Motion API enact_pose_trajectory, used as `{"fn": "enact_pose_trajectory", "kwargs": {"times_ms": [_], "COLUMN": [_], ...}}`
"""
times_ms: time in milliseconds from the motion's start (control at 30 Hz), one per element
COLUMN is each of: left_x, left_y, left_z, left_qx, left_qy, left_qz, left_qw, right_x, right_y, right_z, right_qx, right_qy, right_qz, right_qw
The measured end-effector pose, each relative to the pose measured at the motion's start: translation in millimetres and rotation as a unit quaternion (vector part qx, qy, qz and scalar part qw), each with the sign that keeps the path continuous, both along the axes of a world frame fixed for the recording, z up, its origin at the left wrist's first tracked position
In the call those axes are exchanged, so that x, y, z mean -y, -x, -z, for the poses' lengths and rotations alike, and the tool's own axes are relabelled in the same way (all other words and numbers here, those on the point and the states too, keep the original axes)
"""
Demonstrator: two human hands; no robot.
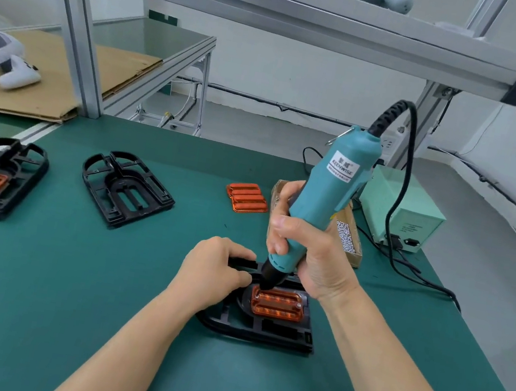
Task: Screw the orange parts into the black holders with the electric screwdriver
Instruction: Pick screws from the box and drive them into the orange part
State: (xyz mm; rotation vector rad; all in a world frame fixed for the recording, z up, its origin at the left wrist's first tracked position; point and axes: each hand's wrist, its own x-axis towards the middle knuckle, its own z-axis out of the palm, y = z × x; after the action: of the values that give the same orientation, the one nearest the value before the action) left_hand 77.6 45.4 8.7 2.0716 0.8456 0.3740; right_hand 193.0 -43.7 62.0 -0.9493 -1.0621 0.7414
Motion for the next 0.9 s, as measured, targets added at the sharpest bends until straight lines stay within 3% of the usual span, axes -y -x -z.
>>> {"fn": "enact_pose_trajectory", "kwargs": {"times_ms": [900], "left_x": [1.7], "left_y": [-0.6], "left_z": [-1.6], "left_qx": [-0.004], "left_qy": [-0.015], "left_qz": [0.002], "left_qw": [1.0], "right_x": [-0.7], "right_y": [-1.7], "right_z": [1.9], "right_qx": [0.018], "right_qy": [-0.004], "right_qz": [0.008], "right_qw": [1.0]}}
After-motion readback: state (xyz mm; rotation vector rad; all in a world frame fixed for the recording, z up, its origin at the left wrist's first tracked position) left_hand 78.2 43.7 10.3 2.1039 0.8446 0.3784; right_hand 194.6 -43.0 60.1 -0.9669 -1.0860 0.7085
